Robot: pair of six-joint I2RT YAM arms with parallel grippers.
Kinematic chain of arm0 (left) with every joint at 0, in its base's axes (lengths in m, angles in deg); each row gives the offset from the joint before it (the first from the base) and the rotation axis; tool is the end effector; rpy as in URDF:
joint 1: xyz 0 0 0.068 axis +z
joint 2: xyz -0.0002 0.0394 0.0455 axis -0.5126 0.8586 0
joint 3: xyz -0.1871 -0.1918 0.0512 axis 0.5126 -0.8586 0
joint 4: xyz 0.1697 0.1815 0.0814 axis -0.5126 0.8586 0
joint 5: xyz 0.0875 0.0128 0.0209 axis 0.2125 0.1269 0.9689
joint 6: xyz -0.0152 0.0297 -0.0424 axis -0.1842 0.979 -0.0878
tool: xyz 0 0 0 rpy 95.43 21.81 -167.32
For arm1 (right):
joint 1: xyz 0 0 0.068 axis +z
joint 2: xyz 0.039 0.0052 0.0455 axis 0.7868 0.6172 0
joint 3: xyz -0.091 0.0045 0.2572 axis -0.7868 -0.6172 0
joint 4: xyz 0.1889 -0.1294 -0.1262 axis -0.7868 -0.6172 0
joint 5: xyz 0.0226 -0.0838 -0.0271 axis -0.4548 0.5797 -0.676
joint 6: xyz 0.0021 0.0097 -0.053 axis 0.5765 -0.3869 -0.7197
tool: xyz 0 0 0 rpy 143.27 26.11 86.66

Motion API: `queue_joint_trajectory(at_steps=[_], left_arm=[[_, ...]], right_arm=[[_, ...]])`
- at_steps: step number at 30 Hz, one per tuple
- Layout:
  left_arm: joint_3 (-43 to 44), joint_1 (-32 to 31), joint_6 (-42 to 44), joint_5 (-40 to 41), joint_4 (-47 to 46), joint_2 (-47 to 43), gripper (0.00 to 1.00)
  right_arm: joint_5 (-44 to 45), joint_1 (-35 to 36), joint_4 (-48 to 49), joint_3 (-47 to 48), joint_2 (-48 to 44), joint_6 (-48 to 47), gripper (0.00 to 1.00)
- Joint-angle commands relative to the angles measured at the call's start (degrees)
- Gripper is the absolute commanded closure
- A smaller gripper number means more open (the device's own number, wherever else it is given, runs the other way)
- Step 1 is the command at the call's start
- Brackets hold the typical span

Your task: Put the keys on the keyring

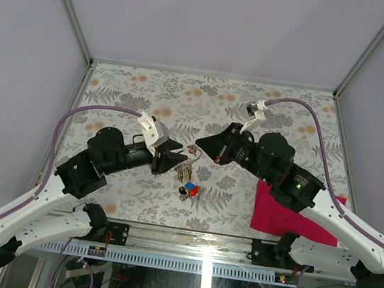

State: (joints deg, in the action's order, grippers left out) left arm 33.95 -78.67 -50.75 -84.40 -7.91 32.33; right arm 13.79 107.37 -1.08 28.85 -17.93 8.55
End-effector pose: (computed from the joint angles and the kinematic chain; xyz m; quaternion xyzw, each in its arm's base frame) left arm 0.1093 -0.1343 0.3742 0.3989 0.6175 -0.3410 0.5859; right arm 0.1340 0.1931 0.4092 -0.0507 0.7161 0.5336 0.4471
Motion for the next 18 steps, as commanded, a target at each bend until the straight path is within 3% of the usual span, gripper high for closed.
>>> queue_joint_trajectory(at_steps=[1,15,18], left_arm=[[-1.13,0.1,-1.02,0.52,-2.78,-0.98,0.62],[-0.08,0.1,-0.89,-1.25,-4.88,1.9,0.99],[0.08,0.1,-0.96,-1.46,-4.76,2.18,1.0]], right_arm=[[2.53,0.02,3.91,0.66,-2.96,-0.4,1.0],[2.53,0.0,3.37,0.68,-4.07,-0.29,1.0],[2.75,-0.02,3.43,0.21,-4.39,-0.25,1.0]])
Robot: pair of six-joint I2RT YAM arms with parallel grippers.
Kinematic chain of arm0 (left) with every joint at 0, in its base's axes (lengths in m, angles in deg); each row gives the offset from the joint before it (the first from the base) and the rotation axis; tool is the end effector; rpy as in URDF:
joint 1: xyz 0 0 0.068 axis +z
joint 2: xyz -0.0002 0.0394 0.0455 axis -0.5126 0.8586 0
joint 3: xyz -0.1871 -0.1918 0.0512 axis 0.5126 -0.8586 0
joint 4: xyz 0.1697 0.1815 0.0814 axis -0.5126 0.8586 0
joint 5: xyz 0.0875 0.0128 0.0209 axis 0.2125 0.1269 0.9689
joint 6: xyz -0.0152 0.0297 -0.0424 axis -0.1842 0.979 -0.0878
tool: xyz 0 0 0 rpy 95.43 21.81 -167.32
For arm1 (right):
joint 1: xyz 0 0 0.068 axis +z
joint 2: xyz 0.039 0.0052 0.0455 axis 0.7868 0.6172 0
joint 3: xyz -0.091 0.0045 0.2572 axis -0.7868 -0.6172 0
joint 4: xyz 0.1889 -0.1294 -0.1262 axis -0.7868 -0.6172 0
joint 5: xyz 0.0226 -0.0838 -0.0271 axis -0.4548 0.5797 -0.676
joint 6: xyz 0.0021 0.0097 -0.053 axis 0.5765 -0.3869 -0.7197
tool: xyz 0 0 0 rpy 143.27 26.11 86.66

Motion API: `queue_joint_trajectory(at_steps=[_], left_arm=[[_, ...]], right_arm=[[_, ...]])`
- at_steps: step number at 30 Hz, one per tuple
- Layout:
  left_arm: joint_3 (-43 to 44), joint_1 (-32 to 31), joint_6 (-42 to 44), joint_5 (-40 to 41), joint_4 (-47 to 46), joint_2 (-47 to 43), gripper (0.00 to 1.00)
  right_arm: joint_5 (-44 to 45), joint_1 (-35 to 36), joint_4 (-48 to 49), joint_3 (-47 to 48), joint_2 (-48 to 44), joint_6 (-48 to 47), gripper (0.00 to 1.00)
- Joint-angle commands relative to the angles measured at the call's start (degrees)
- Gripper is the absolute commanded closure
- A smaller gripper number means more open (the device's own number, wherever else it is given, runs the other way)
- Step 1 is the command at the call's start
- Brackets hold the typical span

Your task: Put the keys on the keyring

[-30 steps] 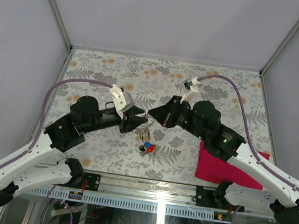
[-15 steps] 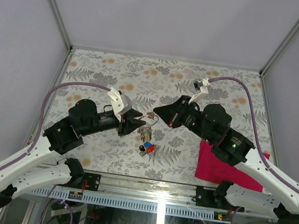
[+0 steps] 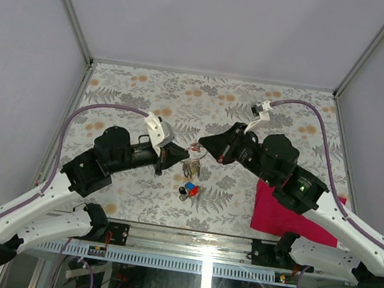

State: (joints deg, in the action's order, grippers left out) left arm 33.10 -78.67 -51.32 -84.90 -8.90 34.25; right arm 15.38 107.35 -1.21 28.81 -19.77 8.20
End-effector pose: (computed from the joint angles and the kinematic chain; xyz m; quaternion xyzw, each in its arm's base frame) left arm 0.1156 -0.1417 0.3657 0.4013 0.6278 -0.3437 0.5715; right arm 0.1294 0.1846 0.4155 -0.0419 0.7064 0.5339 0.4627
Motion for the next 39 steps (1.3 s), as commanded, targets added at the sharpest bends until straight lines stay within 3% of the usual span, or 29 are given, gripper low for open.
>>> queue_joint_trajectory(at_steps=[1,10,20,27,39], left_arm=[[0.93,0.09,-0.45,-0.93,-3.74,0.15,1.0],[1.38,0.0,-0.71,-0.7,-1.53,-0.28,1.0],[3.74,0.03,1.1,2.26,4.56,0.65,1.0],[6.54,0.11,2.04,7.62,12.43,2.22,1.0],[10.82,0.2,-0.03,12.79,22.7,9.99,1.0]], right_arm=[[1.29,0.04,3.49,0.15,-2.69,0.09,1.0],[3.69,0.0,3.01,-1.57,-4.5,-0.08,0.99],[10.54,0.0,-2.68,-0.95,-8.1,-6.92,0.62],[18.69,0.02,-14.07,5.04,-8.55,-17.97,0.52],[27.28,0.04,-17.36,-0.81,-10.24,-25.03,0.29]])
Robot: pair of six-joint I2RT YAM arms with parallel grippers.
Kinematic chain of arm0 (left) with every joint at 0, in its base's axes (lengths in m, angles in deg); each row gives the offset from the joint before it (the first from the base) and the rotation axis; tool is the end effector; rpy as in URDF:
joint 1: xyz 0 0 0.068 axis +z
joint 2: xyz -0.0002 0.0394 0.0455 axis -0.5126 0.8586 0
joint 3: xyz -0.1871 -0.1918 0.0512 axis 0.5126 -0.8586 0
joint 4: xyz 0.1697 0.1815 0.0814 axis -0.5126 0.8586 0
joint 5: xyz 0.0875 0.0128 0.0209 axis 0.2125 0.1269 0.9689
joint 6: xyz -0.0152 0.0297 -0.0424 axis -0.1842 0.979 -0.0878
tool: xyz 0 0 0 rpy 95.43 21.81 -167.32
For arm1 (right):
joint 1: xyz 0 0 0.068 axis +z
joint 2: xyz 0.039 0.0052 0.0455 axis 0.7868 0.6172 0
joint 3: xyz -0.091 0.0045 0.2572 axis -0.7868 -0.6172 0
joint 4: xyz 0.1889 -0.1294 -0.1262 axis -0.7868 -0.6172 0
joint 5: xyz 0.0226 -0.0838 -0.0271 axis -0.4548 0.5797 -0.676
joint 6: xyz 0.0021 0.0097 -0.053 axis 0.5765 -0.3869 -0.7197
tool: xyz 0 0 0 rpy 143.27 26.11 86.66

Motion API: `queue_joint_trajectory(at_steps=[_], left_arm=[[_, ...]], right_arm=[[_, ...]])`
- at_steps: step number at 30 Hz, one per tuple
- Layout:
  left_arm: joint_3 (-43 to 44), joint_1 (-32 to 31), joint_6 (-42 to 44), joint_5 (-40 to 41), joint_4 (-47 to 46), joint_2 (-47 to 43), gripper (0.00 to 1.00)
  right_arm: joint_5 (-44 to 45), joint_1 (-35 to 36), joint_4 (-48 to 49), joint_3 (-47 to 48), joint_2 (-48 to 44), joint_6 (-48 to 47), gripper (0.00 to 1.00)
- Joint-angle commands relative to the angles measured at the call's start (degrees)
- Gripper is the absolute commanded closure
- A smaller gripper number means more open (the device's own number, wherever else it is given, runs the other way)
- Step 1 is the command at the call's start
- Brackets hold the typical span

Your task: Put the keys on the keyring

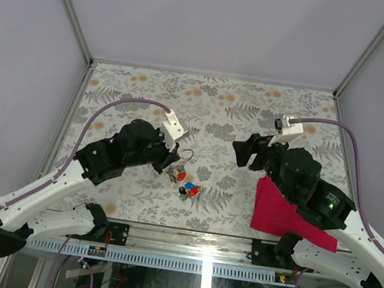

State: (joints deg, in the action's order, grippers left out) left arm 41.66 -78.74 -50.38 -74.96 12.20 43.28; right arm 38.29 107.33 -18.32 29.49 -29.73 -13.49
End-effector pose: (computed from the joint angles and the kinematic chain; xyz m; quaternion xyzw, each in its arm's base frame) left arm 0.1342 -0.1536 0.3513 0.4000 0.7581 -0.2305 0.4606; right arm 0.1071 0.1279 0.4182 -0.0536 0.7406 0.2859 0.6057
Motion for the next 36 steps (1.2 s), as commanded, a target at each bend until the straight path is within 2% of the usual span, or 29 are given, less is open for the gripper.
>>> queue_joint_trajectory(at_steps=[1,6,9,15,20,24,27,36], left_arm=[[2.23,0.2,-1.15,3.41,1.7,1.4,1.0],[2.19,1.45,-2.84,5.54,1.04,4.05,1.0],[2.3,3.26,-3.0,5.55,-0.1,6.37,1.0],[2.28,10.45,-1.87,1.13,-6.17,11.93,1.0],[7.0,14.12,-1.15,-2.66,-10.73,20.75,1.0],[13.85,14.52,-0.99,-6.14,-13.74,29.43,1.0],[19.75,14.59,-2.19,-8.84,-16.47,36.24,1.0],[40.46,14.01,-9.79,-21.15,-23.34,60.66,1.0]], right_arm=[[4.43,0.07,-0.48,-1.8,-0.03,-3.73,0.27],[3.64,0.05,-2.24,-3.49,0.59,-3.65,0.18],[2.54,0.02,-2.99,-5.02,0.62,-5.2,0.0],[-0.34,0.02,-0.38,-9.89,-0.09,-6.86,0.01],[0.93,0.07,1.37,-12.53,-0.63,-7.77,0.01],[3.66,0.03,3.0,-15.21,-2.82,-8.05,0.01],[2.26,0.03,3.12,-17.02,-4.68,-7.55,0.01],[6.48,0.02,-0.24,-18.75,-6.19,-2.79,0.01]])
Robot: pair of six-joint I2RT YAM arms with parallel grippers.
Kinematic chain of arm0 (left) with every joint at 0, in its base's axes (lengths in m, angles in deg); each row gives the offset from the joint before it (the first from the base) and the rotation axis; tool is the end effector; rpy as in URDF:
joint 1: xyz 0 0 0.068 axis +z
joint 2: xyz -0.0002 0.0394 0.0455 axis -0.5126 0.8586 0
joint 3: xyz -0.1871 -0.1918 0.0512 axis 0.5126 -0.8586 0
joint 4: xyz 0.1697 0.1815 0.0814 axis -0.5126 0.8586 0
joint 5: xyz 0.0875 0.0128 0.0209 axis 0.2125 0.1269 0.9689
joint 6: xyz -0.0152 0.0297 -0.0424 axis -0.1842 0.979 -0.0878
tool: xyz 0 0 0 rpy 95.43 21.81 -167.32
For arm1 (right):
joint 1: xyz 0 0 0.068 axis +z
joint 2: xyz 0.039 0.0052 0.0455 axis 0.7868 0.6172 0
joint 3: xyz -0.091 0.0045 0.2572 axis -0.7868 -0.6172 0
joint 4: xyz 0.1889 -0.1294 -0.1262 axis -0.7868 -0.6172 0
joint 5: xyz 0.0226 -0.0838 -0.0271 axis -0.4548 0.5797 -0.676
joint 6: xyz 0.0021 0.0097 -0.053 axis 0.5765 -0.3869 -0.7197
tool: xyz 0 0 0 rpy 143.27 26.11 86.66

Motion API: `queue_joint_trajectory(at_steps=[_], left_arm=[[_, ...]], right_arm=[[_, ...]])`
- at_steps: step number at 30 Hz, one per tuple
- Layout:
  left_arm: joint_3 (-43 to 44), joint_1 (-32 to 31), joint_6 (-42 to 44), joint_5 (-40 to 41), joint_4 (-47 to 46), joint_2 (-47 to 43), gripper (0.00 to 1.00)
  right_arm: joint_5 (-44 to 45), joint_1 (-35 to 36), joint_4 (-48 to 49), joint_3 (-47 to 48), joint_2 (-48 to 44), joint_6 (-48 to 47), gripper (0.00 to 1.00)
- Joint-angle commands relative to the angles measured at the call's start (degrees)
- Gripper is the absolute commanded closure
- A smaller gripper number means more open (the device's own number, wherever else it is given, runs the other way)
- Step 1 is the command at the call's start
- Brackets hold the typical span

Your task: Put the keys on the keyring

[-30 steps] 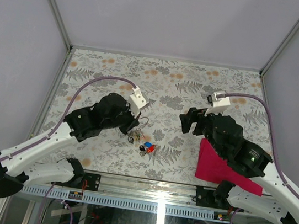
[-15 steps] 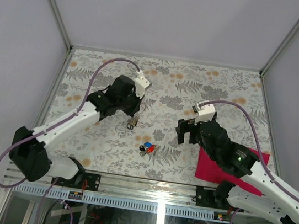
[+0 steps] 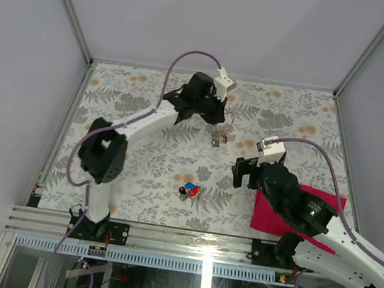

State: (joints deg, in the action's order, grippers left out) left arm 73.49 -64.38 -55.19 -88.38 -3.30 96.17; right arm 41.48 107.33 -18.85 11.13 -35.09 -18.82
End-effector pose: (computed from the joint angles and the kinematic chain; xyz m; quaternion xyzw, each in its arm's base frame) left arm 0.3603 -0.2527 0.2887 0.3223 0.8113 -0.2765 0.4017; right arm 0.1075 0.1253 0.3239 -0.1138 0.7982 0.1700 0.5666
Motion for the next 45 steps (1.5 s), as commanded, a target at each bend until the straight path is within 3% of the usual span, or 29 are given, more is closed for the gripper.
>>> queue_joint_trajectory(at_steps=[1,6,11,19,24,26,28,34,40,45], left_arm=[[12.07,-0.79,-5.67,-8.86,-7.58,10.95,1.0],[29.38,-0.33,-6.72,-2.32,-0.13,24.97,1.0],[31.43,4.63,-10.67,-1.55,-2.23,29.97,0.91],[27.23,8.38,-9.12,-0.31,-4.01,27.2,0.5],[22.32,10.54,-9.42,0.83,-4.9,20.51,0.34],[18.74,11.21,-10.05,1.7,-5.1,16.35,0.1],[14.72,11.41,-11.45,5.06,-4.8,11.65,0.02],[3.24,11.45,-16.48,14.77,1.86,-1.99,0.0],[-14.35,11.5,-19.73,14.09,5.09,-18.21,0.0],[-28.43,11.55,-17.51,18.72,4.9,-31.4,0.0]], right_arm=[[3.2,0.02,-0.09,-0.45,-0.76,2.97,0.01],[0.71,0.04,-0.59,-0.07,-0.52,7.25,0.01],[-1.57,0.04,0.72,-1.18,-0.16,10.69,0.01],[1.27,0.09,-1.67,-0.79,1.35,11.66,0.01],[6.02,0.03,-4.95,2.42,2.46,10.17,0.01],[5.67,0.09,-5.27,3.18,2.34,6.59,0.01],[6.09,0.02,-5.26,3.44,1.88,4.33,0.01],[7.1,0.03,-5.59,5.23,0.21,0.22,0.01],[10.51,0.07,-7.02,6.45,-0.76,0.13,0.01],[13.79,0.06,-9.0,6.06,-2.75,-0.25,0.01]])
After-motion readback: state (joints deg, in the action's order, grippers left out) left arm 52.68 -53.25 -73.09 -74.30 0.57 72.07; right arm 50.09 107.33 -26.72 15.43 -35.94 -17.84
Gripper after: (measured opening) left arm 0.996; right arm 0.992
